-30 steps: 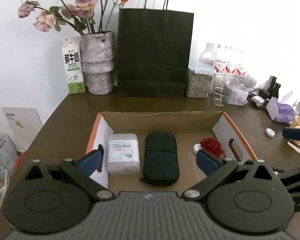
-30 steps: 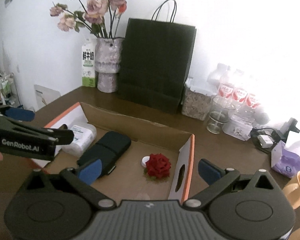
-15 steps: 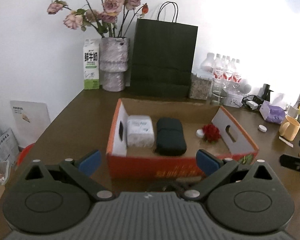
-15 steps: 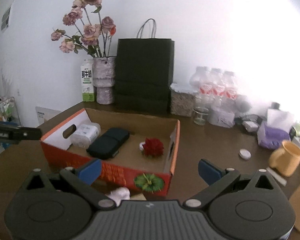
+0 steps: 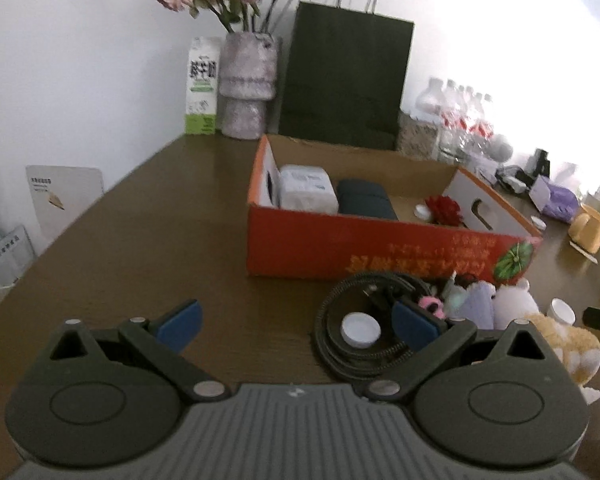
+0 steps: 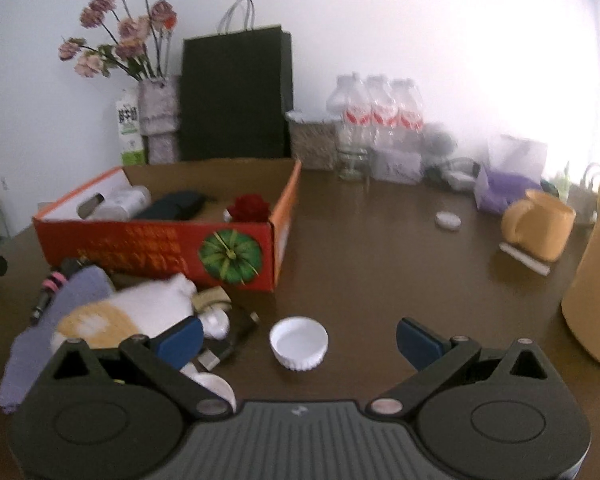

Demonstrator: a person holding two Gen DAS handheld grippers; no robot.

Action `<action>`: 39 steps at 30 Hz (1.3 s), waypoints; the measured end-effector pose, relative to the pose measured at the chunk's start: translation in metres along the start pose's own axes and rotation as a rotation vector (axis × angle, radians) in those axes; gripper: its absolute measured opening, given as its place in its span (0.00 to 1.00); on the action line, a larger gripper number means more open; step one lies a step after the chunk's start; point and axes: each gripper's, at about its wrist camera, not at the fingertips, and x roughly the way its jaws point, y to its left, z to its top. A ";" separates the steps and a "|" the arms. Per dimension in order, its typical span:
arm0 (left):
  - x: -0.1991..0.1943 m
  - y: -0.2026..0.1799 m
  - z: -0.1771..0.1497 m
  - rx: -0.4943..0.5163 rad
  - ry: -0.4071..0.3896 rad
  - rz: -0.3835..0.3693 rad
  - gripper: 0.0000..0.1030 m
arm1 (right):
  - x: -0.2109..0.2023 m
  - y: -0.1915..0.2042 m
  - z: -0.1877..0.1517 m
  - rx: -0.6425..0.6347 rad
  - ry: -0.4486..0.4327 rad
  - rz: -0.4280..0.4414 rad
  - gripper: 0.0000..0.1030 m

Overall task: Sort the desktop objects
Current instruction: 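Lift both tools out of the box and move toward the cable, then grasp the black braided cable with the left tool while the right tool grasps the large white lid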

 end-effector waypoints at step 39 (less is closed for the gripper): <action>0.069 -0.022 -0.003 0.001 0.136 -0.129 0.98 | 0.049 -0.004 -0.007 -0.021 0.073 0.038 0.40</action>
